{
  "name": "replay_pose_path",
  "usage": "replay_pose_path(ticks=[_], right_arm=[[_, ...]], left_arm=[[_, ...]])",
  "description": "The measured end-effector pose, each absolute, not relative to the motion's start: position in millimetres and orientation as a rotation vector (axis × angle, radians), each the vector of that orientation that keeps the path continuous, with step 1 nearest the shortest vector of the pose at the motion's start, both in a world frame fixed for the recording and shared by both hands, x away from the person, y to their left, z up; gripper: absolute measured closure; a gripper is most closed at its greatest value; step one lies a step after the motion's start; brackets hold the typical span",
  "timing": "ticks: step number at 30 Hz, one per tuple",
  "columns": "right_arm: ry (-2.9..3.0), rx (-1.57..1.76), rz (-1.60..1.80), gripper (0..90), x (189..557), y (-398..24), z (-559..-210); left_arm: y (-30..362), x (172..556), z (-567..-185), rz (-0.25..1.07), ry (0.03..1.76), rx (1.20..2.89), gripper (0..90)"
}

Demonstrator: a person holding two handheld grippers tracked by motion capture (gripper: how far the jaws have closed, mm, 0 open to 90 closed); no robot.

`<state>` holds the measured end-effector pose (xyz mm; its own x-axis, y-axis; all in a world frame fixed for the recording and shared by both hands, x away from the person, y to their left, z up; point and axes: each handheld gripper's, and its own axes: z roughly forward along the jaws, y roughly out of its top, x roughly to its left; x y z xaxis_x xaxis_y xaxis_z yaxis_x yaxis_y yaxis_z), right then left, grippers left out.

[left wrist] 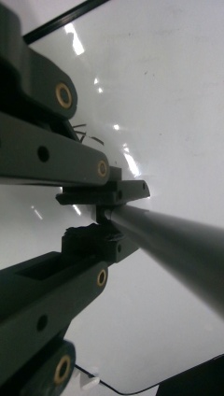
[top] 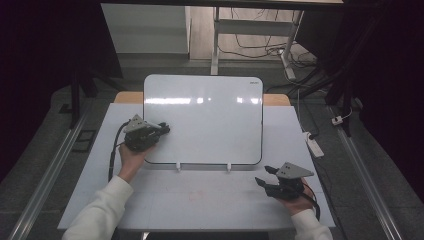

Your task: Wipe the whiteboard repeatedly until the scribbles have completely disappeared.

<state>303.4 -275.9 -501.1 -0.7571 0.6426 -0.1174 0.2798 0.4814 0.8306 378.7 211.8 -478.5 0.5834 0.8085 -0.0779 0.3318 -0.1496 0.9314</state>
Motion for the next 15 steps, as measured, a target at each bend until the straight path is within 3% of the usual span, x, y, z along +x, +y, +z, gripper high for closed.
replay_pose_path(ticks=[4, 10, 15], right_arm=[[2.313, 0.771, 1.191, 42.8, 303.8, -276.9, -500.7], [2.321, 0.768, 1.186, 42.8, 304.2, -275.9, -501.8], [2.314, 0.77, 1.188, 42.8, 303.5, -276.3, -500.9]], left_arm=[[223.4, 382.2, -476.5, 0.553, 0.982, 1.684, 78.1], [203.7, 369.6, -483.6, 0.546, 0.896, 1.817, 78.1], [232.6, 376.7, -479.5, 0.555, 0.991, 1.681, 78.1]])
